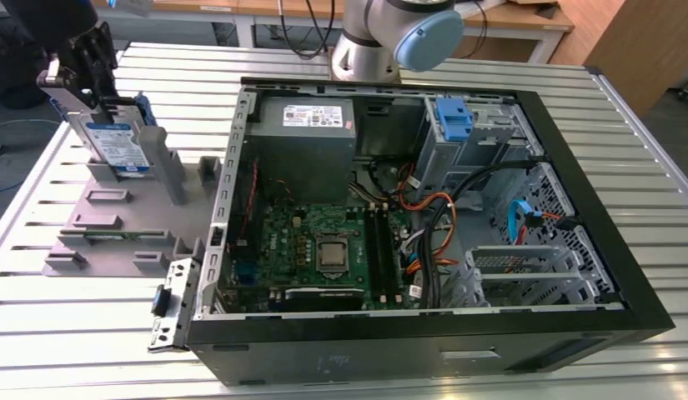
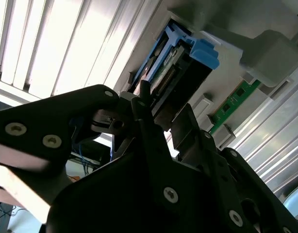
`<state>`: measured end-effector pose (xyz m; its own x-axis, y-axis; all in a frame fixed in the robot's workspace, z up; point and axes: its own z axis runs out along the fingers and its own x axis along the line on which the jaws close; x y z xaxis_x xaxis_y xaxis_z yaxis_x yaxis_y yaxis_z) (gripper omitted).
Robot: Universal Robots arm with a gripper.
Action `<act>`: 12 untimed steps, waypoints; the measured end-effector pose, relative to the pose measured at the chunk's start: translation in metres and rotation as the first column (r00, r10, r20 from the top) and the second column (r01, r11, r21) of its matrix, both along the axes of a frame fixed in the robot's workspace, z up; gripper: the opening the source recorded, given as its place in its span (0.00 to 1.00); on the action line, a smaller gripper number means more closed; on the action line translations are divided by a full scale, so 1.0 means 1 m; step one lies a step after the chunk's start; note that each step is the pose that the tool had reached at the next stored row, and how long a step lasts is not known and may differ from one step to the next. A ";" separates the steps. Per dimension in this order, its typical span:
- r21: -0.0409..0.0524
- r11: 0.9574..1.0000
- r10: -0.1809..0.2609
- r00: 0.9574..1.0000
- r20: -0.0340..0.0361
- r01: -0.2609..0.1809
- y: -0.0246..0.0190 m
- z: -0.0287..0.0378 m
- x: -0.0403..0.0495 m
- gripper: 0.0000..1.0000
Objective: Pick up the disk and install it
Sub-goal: 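Pick up the disk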
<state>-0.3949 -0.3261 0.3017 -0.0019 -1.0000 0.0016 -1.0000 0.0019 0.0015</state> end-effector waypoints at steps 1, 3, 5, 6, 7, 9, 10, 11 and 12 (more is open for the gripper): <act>0.000 1.000 0.000 1.000 0.000 0.000 0.0000 0.0000 0.0000 0.44; 0.002 1.000 0.000 1.000 0.000 0.000 0.0000 0.0001 0.0000 0.44; 0.004 1.000 0.000 1.000 0.001 0.000 0.0000 0.0000 -0.0001 0.44; 0.005 1.000 0.000 1.000 0.001 0.000 0.0000 -0.0001 -0.0001 0.44; 0.005 1.000 0.000 1.000 0.002 0.000 0.0000 -0.0002 -0.0003 0.44; 0.005 1.000 0.000 1.000 0.002 0.000 0.0000 -0.0006 -0.0007 0.44; 0.005 1.000 0.000 1.000 0.002 0.000 0.0000 -0.0007 -0.0008 0.44; 0.005 1.000 0.000 1.000 0.003 0.000 0.0000 -0.0008 -0.0010 0.44; 0.005 1.000 0.000 1.000 0.003 0.000 0.0000 -0.0009 -0.0012 0.44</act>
<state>-0.3960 -0.3261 0.3008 -0.0019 -1.0000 -0.0032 -1.0000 0.0019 -0.0013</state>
